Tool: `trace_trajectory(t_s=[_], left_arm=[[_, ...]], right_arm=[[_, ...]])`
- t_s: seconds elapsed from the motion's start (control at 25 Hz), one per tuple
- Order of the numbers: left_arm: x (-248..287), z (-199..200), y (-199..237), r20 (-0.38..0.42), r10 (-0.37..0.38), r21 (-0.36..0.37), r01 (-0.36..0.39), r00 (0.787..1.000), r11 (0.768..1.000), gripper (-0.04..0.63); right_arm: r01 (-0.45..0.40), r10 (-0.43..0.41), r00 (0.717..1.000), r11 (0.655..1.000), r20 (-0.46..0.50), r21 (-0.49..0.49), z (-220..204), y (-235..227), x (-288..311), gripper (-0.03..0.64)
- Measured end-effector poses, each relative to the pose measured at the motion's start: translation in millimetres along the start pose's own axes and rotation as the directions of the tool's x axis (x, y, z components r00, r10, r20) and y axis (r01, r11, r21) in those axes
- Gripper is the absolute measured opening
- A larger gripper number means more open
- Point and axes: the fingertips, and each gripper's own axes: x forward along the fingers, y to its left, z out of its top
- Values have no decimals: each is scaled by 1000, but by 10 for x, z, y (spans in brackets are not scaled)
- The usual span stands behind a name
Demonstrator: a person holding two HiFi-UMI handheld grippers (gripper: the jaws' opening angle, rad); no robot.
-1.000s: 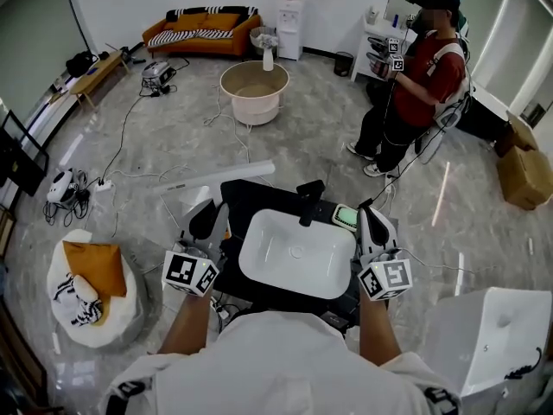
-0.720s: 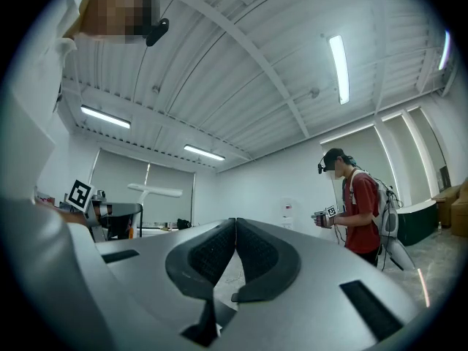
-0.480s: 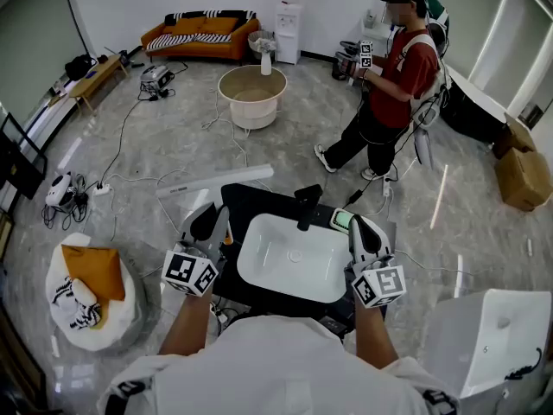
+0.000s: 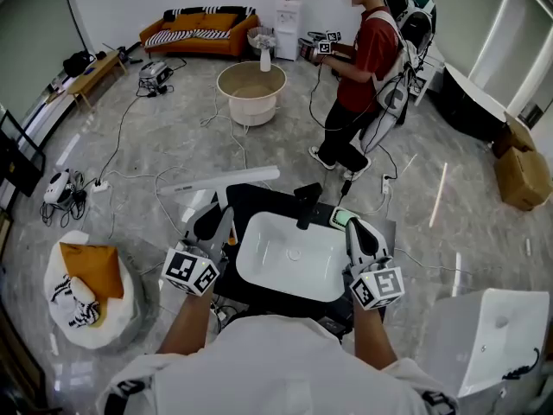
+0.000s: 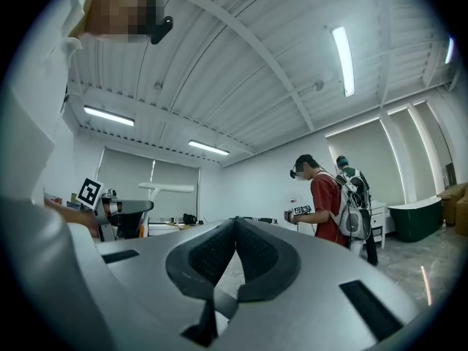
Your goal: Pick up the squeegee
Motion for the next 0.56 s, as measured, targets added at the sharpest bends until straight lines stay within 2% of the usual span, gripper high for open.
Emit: trace_trajectory(t_s=[0.56], left_arm=[[-37, -146, 132, -11, -29, -52, 28, 1000, 998, 69]], right_arm=[[-20, 20, 1000, 1000, -23, 14, -117, 149, 165, 14]])
